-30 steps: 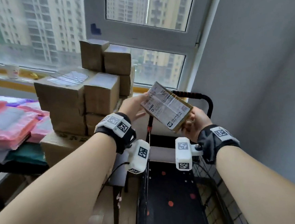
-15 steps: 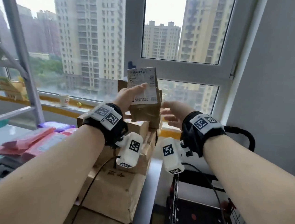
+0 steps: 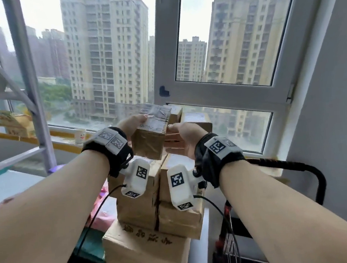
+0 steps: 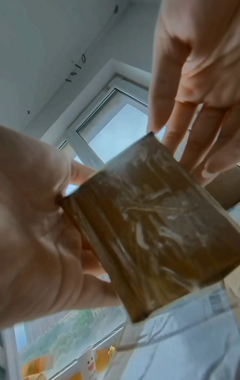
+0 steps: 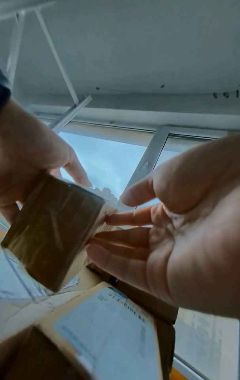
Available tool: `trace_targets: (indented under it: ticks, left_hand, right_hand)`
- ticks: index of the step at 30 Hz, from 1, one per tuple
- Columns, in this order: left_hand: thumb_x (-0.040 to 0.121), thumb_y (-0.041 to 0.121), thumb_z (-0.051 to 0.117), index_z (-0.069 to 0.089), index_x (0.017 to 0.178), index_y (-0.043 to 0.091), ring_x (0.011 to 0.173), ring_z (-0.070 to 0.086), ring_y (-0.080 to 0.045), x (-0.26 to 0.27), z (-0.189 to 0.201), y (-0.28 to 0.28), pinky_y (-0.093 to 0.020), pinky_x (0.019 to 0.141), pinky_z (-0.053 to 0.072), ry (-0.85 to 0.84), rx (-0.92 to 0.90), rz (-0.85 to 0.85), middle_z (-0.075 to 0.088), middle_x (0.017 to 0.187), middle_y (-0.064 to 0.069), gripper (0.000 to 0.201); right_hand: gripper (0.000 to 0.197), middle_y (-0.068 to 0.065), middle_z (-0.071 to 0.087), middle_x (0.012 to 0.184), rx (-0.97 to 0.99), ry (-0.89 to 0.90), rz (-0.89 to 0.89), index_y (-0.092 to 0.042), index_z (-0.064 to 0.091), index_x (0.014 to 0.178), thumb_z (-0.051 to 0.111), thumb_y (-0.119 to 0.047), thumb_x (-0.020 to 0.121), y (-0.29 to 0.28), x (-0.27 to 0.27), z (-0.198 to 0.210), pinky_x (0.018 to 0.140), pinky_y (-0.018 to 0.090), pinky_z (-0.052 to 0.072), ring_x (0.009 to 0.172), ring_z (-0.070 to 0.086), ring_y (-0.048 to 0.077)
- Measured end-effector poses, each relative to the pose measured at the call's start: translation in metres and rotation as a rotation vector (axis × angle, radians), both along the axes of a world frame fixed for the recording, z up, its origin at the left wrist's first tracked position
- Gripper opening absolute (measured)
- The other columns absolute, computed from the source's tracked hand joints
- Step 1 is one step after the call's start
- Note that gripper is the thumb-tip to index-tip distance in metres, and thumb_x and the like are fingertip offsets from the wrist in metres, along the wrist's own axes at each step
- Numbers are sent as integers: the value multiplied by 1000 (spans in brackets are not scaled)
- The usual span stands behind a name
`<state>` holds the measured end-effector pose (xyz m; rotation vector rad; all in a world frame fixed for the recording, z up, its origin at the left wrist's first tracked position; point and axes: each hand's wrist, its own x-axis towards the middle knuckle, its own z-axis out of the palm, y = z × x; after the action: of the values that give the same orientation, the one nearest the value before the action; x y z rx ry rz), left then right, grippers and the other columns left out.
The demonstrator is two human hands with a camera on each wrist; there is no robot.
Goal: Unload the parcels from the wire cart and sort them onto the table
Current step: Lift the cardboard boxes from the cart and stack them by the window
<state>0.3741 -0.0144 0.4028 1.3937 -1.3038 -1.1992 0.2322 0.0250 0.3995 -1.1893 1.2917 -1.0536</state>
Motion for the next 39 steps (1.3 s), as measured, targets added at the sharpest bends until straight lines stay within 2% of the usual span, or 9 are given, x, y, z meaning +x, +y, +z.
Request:
trace_targets:
  ticks: [3,5,7,22,25,28,30,33,39]
  left_hand:
    - [96,33,49,53,128,0,102,62,-26,8,-14,-24,-29,78,50,-35,26,1,60,122,-15,46]
    - [95,34,51,49,132,1,124,51,-29,13,-19,-34,-34,101,41,-78,37,-13,52,136,-16,50]
    - [92,34,54,51,131,3,124,50,-30,17,-24,-43,-40,108,37,-129,39,-26,53,135,-15,50]
    - [90,34,58,49,132,1,120,51,-28,15,-30,-61,-37,99,39,-119,-13,-103,54,131,-15,54]
    - [91,33,57,47,134,-1,123,49,-30,17,-23,-59,-35,97,40,-149,-149,-46,51,135,-17,55]
    - [92,34,55,40,140,8,126,45,-24,16,-9,-47,-37,101,38,-224,-301,-36,46,140,-9,57]
    - [93,35,53,37,141,15,126,44,-21,11,5,-36,-38,101,37,-301,-414,-61,43,142,-4,55]
    - [94,34,50,40,140,18,121,48,-18,-7,24,-18,-33,96,39,-393,-531,-128,46,141,-2,50]
    - [91,27,50,45,136,23,123,48,-20,-74,20,18,-30,101,39,-660,-662,-287,48,139,-3,46]
  right_hand:
    - [28,8,64,84,38,7,-50,-10,58,81,40,-18,100,-14,12,-7,76,31,52,75,61,18]
    - [25,9,63,82,55,6,-80,-8,58,81,41,-15,99,-21,18,-11,77,33,53,73,60,18]
    - [24,9,62,82,67,16,-109,-8,58,81,43,-14,98,-25,23,-16,79,35,54,73,61,19]
    - [21,7,66,76,62,121,-251,-9,61,75,50,-13,93,-25,25,-14,70,28,55,66,63,16]
    - [16,9,64,88,49,158,-268,-8,59,82,49,-14,95,-21,19,-11,77,32,55,73,61,17]
    - [19,11,62,104,23,230,-282,-5,57,110,50,-16,97,-18,8,-5,81,33,54,78,60,18]
    - [20,6,60,92,5,296,-279,-9,55,114,48,-16,97,-15,-4,2,80,30,52,75,57,15]
    - [13,0,51,78,-29,388,-299,-17,54,106,45,-14,98,-6,-20,11,62,22,46,65,49,11]
    - [34,2,62,123,-131,972,-462,-17,64,120,54,-14,89,28,-63,2,99,28,43,113,56,21]
